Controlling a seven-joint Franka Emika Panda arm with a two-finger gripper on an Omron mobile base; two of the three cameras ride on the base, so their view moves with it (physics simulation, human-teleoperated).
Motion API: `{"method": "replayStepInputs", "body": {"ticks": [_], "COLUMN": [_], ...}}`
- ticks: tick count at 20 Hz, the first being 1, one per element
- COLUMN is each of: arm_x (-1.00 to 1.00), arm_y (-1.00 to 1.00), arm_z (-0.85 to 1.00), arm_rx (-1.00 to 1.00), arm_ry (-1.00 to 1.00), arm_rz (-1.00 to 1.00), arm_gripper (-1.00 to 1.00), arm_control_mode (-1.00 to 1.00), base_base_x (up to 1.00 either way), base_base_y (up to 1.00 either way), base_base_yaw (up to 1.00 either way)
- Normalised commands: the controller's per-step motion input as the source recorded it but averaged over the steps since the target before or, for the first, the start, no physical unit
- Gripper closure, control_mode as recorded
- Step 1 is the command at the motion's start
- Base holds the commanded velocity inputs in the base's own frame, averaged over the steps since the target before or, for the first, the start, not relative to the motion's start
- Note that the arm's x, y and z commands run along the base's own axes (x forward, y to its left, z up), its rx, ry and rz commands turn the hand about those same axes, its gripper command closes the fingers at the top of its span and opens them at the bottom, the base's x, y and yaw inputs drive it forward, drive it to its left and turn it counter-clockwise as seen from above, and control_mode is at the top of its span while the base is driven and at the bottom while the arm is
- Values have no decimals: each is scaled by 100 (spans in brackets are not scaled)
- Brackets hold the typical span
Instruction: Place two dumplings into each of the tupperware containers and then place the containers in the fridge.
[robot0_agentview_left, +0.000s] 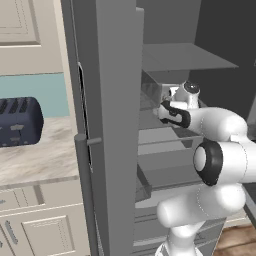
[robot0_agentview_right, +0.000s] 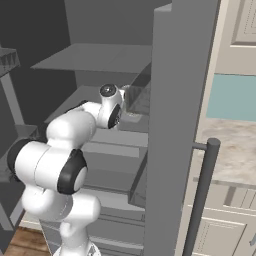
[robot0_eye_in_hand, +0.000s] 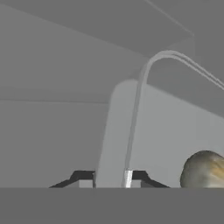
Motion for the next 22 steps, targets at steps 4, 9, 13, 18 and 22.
{"method": "replayStepInputs", "body": {"ticks": [4, 9, 13, 18, 22], "arm_x": [37, -16, -72, -77, -97], "arm_y": [0, -3, 0, 0, 1], "arm_z": [0, 20, 0, 22, 68], "arm_rx": [1, 2, 0, 1, 4], "arm_ry": [0, -5, -20, -26, -3], "arm_rz": [0, 0, -2, -3, -3], "arm_gripper": [-100, -100, -100, -100, -100], "arm_control_mode": [-100, -100, -100, -100, -100], "base_base_x": [0, 0, 0, 0, 0], "base_base_y": [0, 0, 0, 0, 0], "base_base_yaw": [0, 0, 0, 0, 0]}}
